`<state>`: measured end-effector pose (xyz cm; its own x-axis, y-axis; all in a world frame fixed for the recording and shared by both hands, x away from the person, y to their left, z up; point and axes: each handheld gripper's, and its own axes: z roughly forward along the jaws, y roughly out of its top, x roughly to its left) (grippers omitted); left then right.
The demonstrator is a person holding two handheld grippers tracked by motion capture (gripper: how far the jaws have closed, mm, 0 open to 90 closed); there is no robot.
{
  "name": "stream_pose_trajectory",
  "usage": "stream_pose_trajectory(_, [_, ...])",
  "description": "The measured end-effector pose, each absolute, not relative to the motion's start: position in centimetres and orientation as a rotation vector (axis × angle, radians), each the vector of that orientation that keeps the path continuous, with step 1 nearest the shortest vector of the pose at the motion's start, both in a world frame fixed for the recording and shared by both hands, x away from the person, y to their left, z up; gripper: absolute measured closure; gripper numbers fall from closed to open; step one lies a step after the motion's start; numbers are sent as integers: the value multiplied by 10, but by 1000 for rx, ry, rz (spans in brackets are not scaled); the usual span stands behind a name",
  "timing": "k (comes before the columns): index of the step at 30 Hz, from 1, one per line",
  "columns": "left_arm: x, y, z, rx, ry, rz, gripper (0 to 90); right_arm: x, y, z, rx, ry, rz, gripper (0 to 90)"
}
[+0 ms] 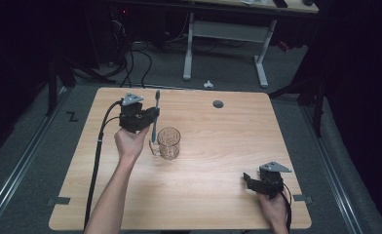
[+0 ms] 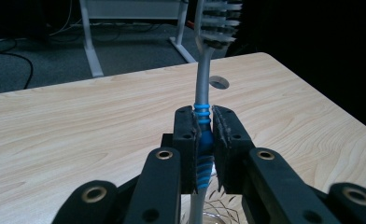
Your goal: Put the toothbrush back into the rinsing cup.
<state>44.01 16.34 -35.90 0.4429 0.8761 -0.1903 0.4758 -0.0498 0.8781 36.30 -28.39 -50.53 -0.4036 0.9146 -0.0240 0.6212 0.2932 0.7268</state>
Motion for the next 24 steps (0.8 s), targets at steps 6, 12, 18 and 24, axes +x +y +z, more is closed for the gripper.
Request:
stream_pose_trajectory(6, [439, 163, -365, 1697, 1176, 502, 802, 363, -284, -505, 1372, 2129, 898, 273])
stream_pose_trajectory(12, [439, 163, -371, 1702, 1175, 476, 800, 363, -284, -505, 1364, 2134, 900, 273])
stream_pose_trajectory(18, [438, 165, -373, 1706, 1180, 470, 799, 363, -283, -505, 1366, 2134, 901, 273])
stream_pose_trajectory(24, [434, 167, -375, 1719, 1175, 459, 797, 363, -284, -505, 1360, 2136, 901, 271])
